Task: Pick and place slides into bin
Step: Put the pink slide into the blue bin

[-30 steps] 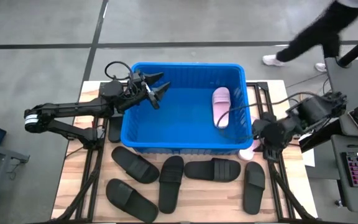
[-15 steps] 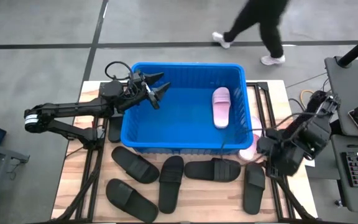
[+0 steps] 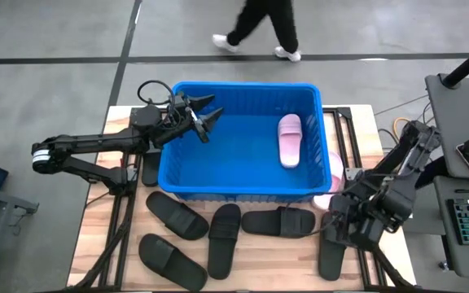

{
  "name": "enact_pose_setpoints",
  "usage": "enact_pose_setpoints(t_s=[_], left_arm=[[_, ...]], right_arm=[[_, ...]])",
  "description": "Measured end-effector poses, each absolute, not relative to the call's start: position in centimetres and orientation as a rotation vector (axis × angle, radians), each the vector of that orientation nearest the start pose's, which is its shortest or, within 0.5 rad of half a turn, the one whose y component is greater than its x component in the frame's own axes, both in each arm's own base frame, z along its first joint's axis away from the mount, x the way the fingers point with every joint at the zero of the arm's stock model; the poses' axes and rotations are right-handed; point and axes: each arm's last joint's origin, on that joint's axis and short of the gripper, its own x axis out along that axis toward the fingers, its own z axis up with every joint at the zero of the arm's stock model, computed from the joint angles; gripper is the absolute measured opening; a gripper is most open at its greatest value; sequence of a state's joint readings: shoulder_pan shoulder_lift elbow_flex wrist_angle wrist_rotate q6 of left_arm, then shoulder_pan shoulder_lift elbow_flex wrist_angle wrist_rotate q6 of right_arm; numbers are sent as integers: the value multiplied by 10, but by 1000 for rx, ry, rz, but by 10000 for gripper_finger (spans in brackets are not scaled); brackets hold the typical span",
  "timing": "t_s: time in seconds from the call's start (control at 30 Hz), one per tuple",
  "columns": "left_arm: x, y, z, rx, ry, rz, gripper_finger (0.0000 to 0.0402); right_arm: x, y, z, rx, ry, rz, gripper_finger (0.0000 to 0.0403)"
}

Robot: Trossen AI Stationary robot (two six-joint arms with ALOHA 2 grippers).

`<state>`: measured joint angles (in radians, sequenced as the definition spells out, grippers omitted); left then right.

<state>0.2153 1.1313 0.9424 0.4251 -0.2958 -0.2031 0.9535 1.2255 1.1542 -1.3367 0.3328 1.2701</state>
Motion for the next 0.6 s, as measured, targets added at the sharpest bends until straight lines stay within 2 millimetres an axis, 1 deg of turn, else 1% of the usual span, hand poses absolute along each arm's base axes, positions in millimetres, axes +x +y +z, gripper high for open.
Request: enact_pose_setpoints(t_s=[0.13,0.47,0.6], left_arm=[[245,62,377,-207,-286,483,283],[245,62,376,-207,-272,482,283],[245,62,376,-206,-272,483,283]], right_arm=[[123,157,286,264,1172,-230,230],[118,149,246,192,1222,-313,230],[118,149,231,193,1213,-306,230]])
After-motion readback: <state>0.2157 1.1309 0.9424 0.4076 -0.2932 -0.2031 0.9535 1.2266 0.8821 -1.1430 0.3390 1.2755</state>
